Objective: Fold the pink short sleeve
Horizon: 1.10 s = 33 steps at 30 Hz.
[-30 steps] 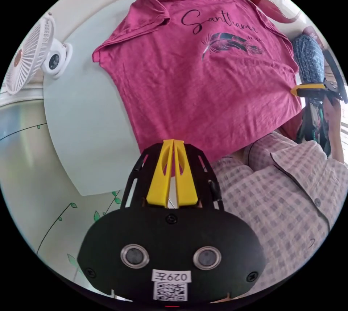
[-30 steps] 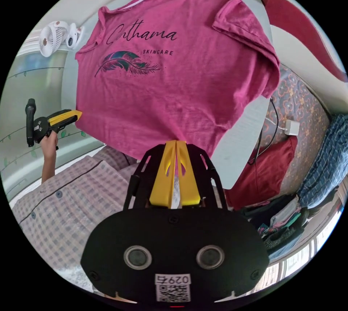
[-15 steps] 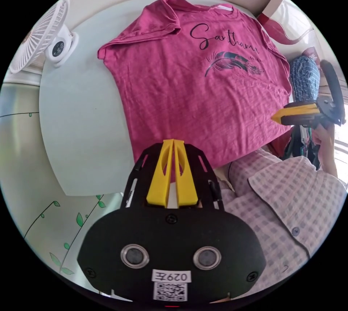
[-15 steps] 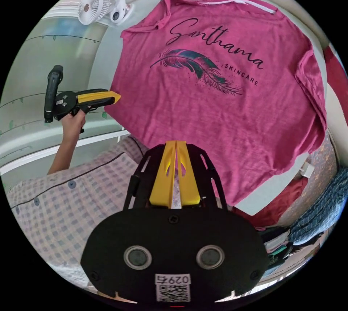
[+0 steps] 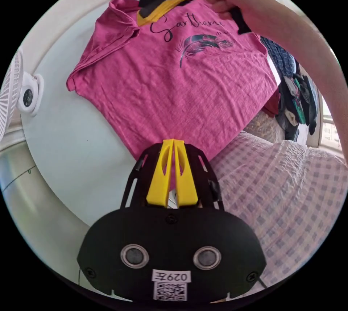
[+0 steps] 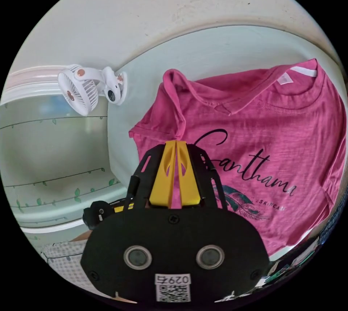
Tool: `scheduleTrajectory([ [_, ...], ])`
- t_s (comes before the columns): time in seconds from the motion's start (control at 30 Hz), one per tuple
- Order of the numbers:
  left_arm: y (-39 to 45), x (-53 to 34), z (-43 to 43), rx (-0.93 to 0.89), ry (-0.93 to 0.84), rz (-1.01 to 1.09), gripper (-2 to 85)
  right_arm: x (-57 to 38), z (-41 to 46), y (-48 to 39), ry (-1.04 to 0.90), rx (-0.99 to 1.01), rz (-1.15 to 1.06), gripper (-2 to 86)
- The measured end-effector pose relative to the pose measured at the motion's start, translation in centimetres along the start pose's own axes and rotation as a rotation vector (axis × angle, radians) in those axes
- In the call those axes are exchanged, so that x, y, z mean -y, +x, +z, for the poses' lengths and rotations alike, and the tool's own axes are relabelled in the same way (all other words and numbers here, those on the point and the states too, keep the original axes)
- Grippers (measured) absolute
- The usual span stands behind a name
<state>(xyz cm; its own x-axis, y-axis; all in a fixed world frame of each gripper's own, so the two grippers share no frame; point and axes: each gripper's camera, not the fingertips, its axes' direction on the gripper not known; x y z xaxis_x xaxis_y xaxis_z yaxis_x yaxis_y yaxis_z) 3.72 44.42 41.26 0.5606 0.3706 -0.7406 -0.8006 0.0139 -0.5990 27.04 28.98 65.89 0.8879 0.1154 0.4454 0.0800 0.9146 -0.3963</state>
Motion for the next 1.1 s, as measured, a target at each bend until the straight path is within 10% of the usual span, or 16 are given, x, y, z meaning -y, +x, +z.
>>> scheduleTrajectory([
  [0.43, -1.2, -1.6, 3.5, 0.053, 0.054, 0.231, -1.0, 9.6, 0.6, -1.9, 0.155, 0.441, -0.118, -0.5],
  [0.73, -3.4, -1.3, 4.9, 0.022, 0.038, 0.275, -1.0, 3.3, -3.0, 5.2, 0.052, -0.003, 0.034, -0.5],
  [1.1, -6.9, 0.1, 5.8, -0.071, 0.002, 0.206, -1.0, 9.2, -0.7, 4.3, 0.051, 0.173, -0.017, -0.5],
])
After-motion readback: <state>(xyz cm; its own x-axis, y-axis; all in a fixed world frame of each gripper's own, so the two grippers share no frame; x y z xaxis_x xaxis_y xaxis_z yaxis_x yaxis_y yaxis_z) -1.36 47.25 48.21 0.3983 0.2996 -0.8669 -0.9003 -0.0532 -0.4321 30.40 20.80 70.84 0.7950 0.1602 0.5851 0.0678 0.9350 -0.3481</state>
